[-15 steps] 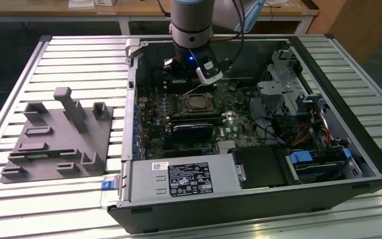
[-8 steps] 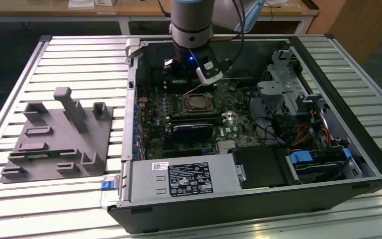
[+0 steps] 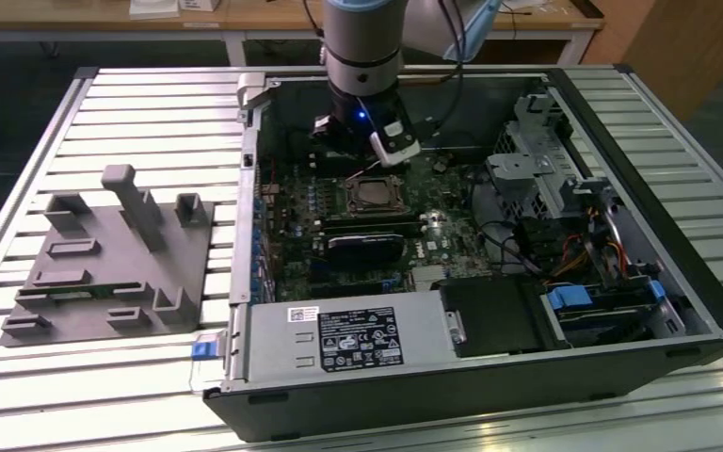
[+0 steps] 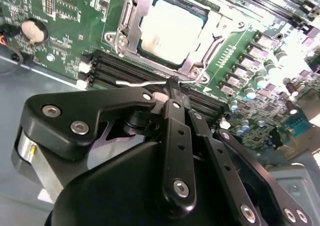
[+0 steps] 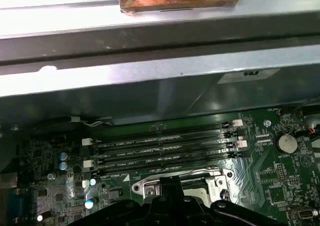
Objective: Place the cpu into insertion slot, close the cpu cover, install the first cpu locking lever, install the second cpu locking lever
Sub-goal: 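Install the first cpu locking lever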
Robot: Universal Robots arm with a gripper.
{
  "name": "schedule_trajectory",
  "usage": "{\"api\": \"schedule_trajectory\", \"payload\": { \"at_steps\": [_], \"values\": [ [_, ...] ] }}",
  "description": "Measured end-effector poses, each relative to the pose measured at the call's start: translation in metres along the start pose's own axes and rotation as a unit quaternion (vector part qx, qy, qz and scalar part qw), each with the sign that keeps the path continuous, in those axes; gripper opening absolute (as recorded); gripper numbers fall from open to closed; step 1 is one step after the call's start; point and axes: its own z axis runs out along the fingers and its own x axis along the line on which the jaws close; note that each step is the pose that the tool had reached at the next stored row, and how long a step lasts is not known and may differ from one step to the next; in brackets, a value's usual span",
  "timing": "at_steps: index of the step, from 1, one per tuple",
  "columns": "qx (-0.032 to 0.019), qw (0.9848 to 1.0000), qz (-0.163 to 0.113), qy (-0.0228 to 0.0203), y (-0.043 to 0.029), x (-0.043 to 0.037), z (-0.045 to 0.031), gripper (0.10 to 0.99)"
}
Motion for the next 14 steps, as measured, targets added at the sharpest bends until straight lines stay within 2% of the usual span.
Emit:
{"api": "schedule_trajectory", "payload": {
  "at_steps": [8, 14],
  "values": [
    [0.0003, 1.0000, 0.006, -0.0013, 0.0026, -0.0115, 0.0036, 0.106],
    [0.0003, 1.0000, 0.006, -0.0015, 0.0096, -0.0148, 0.0064, 0.106]
  ]
}}
